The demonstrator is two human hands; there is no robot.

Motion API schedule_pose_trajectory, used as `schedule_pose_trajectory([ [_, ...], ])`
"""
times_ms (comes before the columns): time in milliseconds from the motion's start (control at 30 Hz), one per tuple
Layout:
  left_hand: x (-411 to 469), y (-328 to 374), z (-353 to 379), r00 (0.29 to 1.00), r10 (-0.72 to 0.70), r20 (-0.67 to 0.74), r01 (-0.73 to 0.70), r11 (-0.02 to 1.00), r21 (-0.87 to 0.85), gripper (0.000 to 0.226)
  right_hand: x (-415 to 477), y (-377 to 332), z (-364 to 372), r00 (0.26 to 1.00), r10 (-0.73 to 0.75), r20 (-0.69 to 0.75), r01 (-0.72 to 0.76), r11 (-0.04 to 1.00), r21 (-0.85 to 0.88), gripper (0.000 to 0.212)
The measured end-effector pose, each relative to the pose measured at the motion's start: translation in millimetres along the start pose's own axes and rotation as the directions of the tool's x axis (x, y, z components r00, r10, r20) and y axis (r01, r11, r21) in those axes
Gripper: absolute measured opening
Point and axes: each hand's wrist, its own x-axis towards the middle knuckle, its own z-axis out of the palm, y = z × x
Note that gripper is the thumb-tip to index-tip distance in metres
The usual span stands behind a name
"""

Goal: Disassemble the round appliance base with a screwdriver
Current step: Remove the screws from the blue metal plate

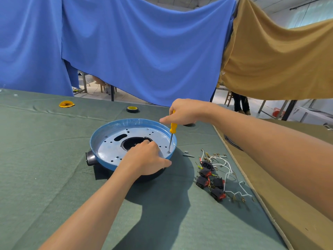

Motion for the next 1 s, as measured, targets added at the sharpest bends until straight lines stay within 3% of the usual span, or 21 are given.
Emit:
schedule_pose_trajectory([
  [67, 0.1, -0.3, -0.2, 1.0, 0.0, -0.001, 0.0, 1.0, -0.002, 0.047, 1.0, 0.7, 2.4, 0.999, -0.004, -0.05, 0.004, 1.0, -0.01, 0.05],
  [267, 0.3, 0.9, -0.4, 1.0, -0.001, 0.002, 0.001, 1.0, -0.003, 0.047, -1.8, 1.3, -1.0, 0.999, -0.014, 0.043, 0.009, 0.995, 0.098, 0.017],
  [333, 0.2, 0.7, -0.4, 1.0, 0.001, -0.001, -0.001, 1.0, -0.004, 0.046, -0.5, 0.8, -1.2, 0.999, 0.001, 0.047, -0.003, 0.999, 0.041, 0.029],
  [433, -0.3, 0.4, -0.9, 1.0, -0.002, 0.007, 0.002, 1.0, -0.009, 0.044, 0.4, 1.3, 2.1, 0.998, 0.021, -0.061, -0.023, 0.999, -0.041, 0.053],
  [633, 0.3, -0.6, -0.5, 1.0, -0.003, 0.014, 0.003, 1.0, -0.021, 0.04, -2.6, 0.9, -1.1, 1.0, 0.019, 0.022, -0.02, 0.997, 0.068, 0.017],
  [833, 0.1, 0.1, -0.7, 1.0, -0.006, 0.012, 0.007, 1.0, -0.012, 0.044, 2.6, 3.0, 2.8, 0.996, 0.062, -0.059, -0.064, 0.998, -0.027, 0.045],
  [1000, -2.0, 0.3, -1.3, 1.0, -0.005, 0.01, 0.005, 1.0, -0.019, 0.047, 2.2, 3.6, 0.9, 1.0, 0.009, -0.001, -0.009, 0.999, 0.052, 0.011],
])
